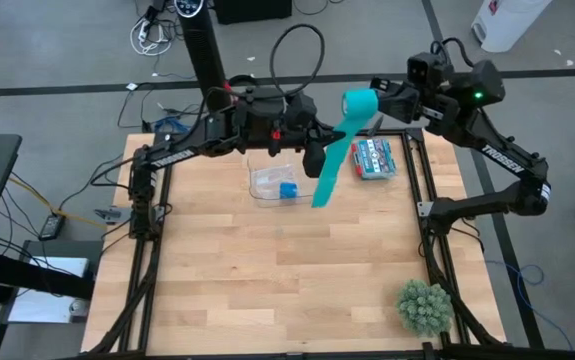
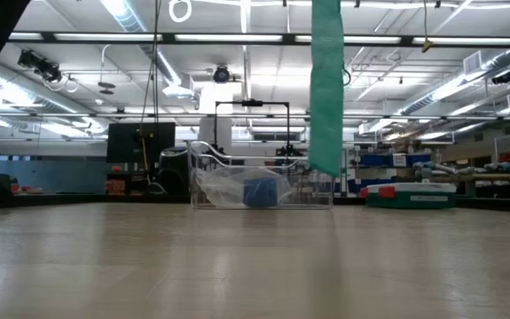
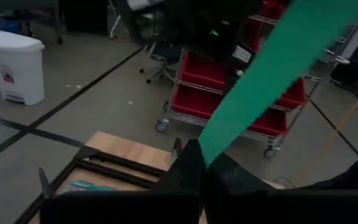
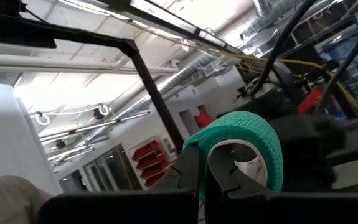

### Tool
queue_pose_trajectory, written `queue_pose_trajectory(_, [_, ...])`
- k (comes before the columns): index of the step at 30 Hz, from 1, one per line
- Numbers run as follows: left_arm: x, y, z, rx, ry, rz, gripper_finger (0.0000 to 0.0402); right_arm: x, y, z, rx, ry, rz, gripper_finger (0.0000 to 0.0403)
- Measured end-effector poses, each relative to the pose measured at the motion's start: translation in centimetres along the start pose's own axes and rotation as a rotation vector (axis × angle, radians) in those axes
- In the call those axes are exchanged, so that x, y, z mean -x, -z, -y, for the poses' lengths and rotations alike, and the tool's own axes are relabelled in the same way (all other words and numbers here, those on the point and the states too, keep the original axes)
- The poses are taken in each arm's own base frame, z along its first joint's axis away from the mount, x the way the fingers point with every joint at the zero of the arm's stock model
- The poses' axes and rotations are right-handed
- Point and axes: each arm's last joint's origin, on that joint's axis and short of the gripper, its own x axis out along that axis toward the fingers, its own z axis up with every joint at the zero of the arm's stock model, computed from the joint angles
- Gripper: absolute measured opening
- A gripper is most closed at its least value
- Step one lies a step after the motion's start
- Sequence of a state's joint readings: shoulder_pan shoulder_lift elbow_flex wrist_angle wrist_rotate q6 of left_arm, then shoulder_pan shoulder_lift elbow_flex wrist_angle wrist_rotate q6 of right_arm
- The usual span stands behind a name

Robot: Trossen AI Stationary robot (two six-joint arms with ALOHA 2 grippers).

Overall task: Roll bandage
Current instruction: Roll the sky blue bandage

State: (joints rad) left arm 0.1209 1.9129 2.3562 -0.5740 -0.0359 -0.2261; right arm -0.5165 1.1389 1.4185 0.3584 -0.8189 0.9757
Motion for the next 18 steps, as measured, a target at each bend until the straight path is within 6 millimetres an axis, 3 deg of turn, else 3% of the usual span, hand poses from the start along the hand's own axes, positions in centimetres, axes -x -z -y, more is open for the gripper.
queue_pose_trajectory(18, [1.0, -2.2, -0.3, -0.163, -0.011, 0.167, 0.0003, -1.7, 2.8, -0.2, -0.159, -0.002, -0.149, 0.0000])
